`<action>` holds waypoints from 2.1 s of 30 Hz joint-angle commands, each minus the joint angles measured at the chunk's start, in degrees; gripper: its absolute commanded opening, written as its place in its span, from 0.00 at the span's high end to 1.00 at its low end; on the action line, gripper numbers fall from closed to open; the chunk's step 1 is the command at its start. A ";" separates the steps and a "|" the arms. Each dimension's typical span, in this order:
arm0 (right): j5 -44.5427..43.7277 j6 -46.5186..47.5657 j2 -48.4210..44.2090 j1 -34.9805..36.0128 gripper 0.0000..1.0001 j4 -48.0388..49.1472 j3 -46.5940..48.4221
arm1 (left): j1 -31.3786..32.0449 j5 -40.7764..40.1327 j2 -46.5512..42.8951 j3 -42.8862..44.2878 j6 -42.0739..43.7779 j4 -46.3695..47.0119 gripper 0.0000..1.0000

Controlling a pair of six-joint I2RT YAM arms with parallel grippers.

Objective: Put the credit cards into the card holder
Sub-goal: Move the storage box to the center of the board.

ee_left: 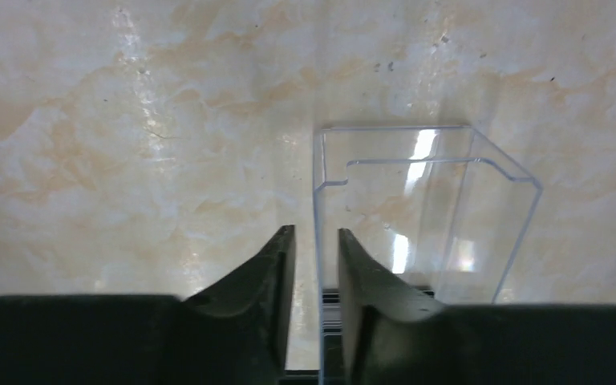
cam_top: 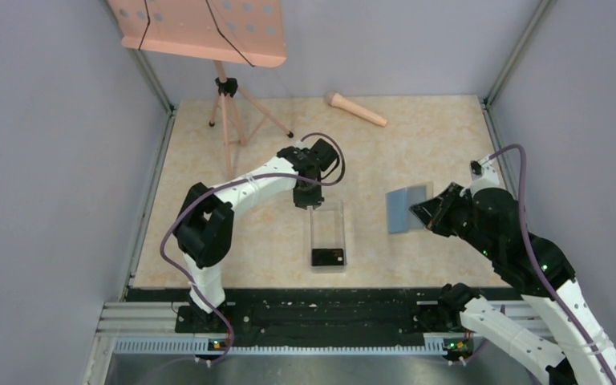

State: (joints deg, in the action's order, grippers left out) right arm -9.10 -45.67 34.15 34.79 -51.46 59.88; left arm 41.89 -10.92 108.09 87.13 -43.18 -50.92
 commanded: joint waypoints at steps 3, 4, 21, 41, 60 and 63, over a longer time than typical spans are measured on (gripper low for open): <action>2.47 0.41 0.39 -0.30 1.00 5.10 -0.16 | 0.14 -1.13 -4.62 -2.76 6.48 -2.76 0.49; 2.79 0.41 0.26 -0.26 1.00 5.25 -0.19 | 0.05 -0.70 -4.53 -2.92 8.42 -2.73 0.44; 5.49 0.51 0.17 -0.28 1.00 5.41 -1.72 | -1.00 7.69 4.79 1.02 41.66 1.11 0.35; 8.12 0.70 1.81 -0.33 1.00 6.30 -2.22 | -2.07 12.99 14.49 13.10 49.86 -0.79 0.48; 10.72 2.87 4.93 -0.33 1.00 12.26 -5.65 | -6.44 14.00 6.24 1.32 37.51 -0.55 0.97; 11.02 3.65 6.44 -0.33 1.00 13.81 -5.95 | -8.02 13.59 3.45 -2.93 33.27 1.01 1.00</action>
State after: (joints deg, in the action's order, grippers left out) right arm 0.58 -43.86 39.27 34.79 -43.70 53.89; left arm 35.68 2.20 116.38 88.88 -3.60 -50.33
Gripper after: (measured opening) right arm 0.036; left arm 0.028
